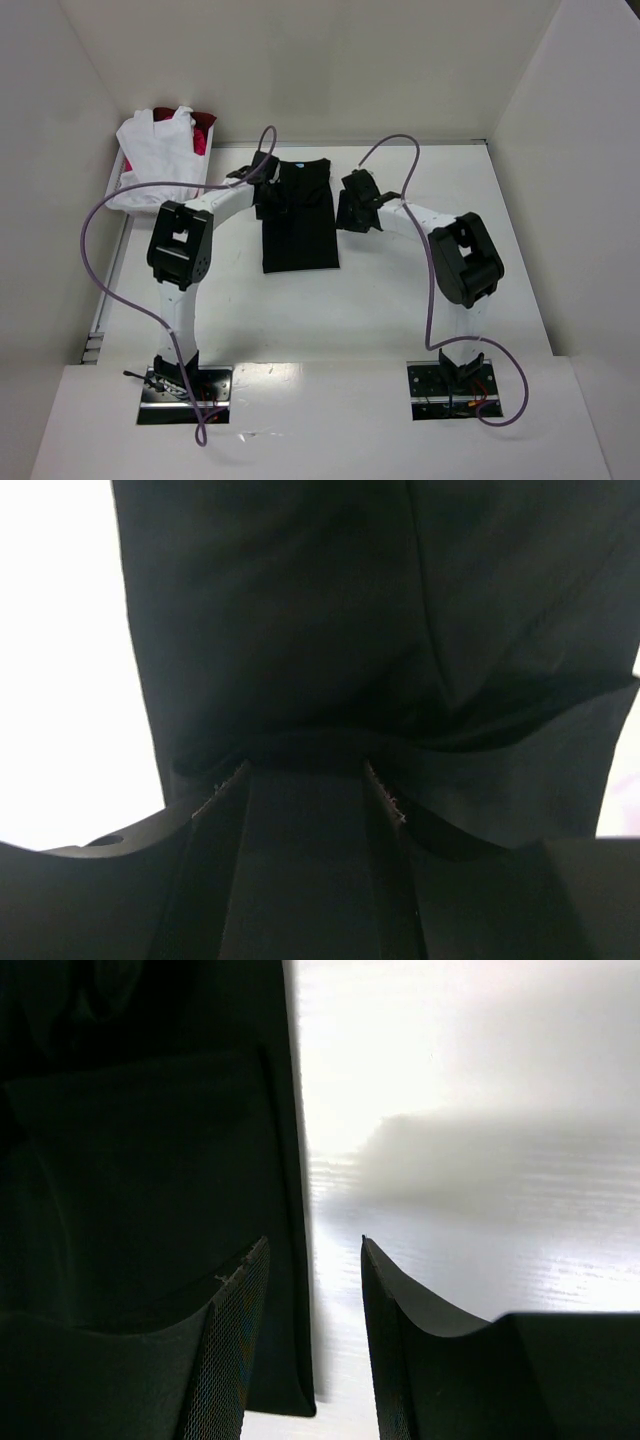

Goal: Fold and stack the t-shirts
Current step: Grab one side of the 2/3 rectangular tshirt with both arms

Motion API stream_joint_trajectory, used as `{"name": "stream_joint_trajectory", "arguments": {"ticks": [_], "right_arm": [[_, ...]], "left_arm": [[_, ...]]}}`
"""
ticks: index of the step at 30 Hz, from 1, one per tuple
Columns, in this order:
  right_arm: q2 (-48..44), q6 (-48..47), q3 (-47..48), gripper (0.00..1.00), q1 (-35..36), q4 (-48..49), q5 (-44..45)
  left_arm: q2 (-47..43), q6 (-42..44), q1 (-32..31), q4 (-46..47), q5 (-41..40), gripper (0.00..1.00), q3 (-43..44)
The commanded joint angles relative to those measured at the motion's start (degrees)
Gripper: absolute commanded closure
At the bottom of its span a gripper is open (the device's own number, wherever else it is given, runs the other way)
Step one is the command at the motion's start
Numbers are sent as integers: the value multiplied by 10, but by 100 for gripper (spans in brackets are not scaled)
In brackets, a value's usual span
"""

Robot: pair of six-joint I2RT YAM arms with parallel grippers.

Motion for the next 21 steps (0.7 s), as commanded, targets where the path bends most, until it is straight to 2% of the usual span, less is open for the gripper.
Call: {"name": "stream_joint_trajectory", "arguments": {"ticks": [1,9,15,21], "right_arm": [[-60,12,-19,52,-2,27,-8],[-108,28,-80,50,-2,27,-54],[-146,22,-121,43,11,32,-78],[-146,22,-154,40,42,26,-95]], "left_arm": [[11,0,12,8,-1,43,35],[30,11,29,-8,-15,33,87],[-78,17,29,-22,-28,14,14],[-195,11,29,-34,2,12,-116]]}}
